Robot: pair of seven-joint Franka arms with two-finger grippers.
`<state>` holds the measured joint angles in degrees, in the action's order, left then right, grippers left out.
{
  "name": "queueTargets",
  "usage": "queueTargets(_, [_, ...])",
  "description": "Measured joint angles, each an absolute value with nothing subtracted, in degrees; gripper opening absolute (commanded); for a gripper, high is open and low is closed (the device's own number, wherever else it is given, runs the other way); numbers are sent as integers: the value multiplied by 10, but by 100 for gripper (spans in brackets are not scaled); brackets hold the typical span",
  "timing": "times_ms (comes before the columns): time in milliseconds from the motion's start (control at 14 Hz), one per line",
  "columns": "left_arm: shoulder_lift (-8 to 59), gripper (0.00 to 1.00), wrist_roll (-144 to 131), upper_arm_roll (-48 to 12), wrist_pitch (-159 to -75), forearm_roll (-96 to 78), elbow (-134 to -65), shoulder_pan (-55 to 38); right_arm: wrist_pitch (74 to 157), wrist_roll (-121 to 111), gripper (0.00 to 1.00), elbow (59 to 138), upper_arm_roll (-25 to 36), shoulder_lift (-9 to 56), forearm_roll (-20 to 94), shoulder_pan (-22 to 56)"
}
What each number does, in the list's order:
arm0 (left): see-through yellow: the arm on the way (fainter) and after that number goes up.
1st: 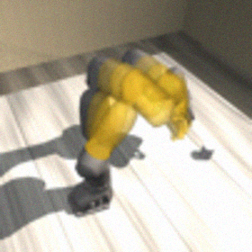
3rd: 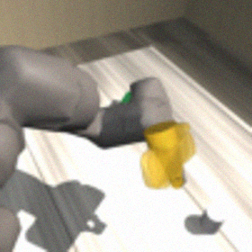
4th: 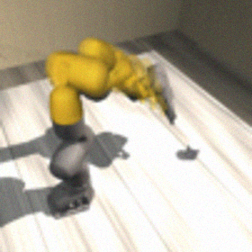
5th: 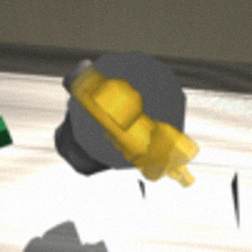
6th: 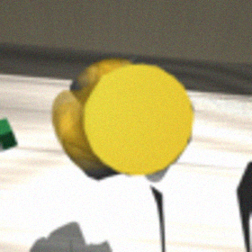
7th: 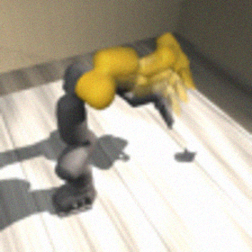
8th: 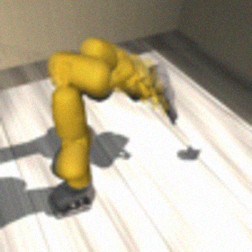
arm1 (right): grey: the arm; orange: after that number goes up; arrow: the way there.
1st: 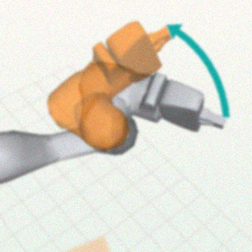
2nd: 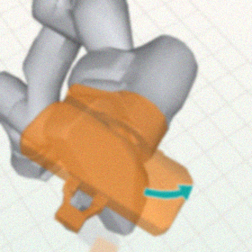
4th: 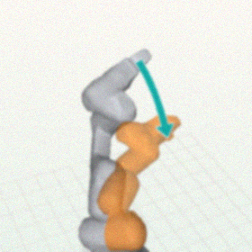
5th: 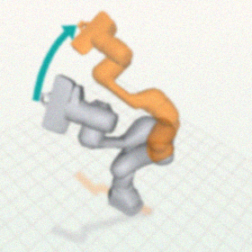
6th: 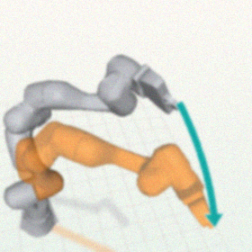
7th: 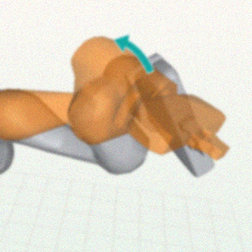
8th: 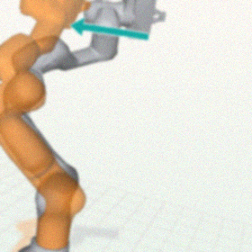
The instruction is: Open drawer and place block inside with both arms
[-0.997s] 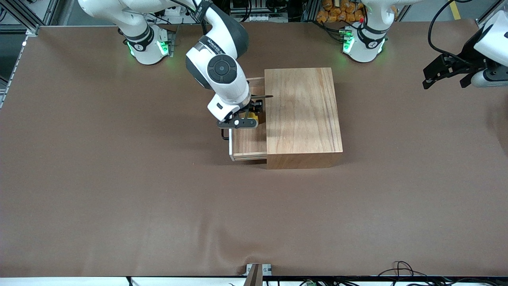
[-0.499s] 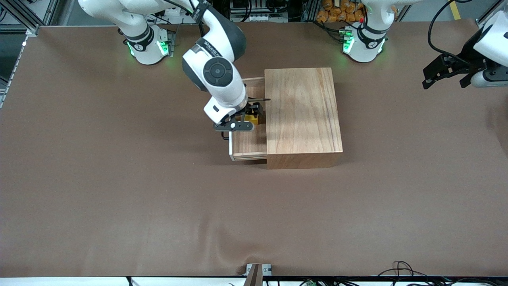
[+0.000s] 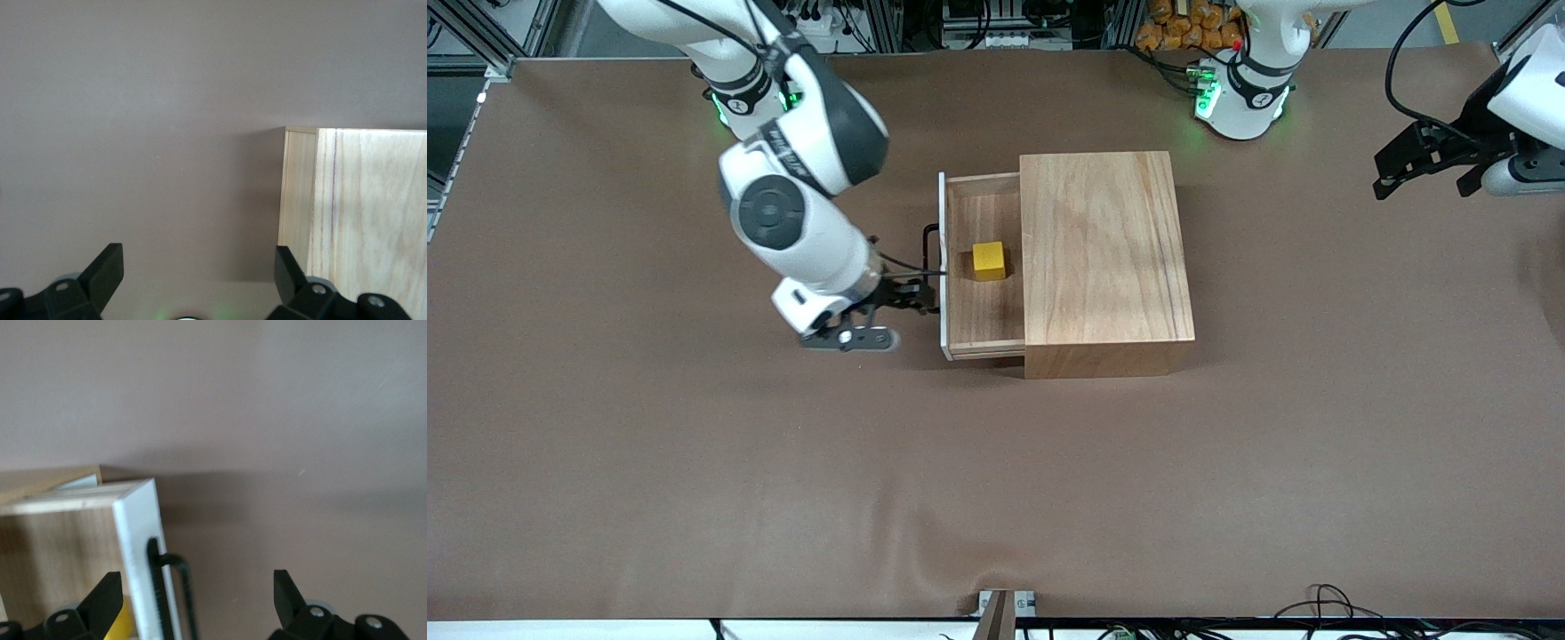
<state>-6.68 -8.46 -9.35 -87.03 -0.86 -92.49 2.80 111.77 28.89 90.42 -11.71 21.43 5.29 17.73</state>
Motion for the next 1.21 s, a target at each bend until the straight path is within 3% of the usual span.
queueTargets(570, [-67,100,-85,-94,-870,-9,-925,28,981,61,100,895,-114,104,53,-45])
queueTargets(1211, [-67,100,-85,-94,-870,-9,-925,28,823,55,100,900,-83,-12,44,-85])
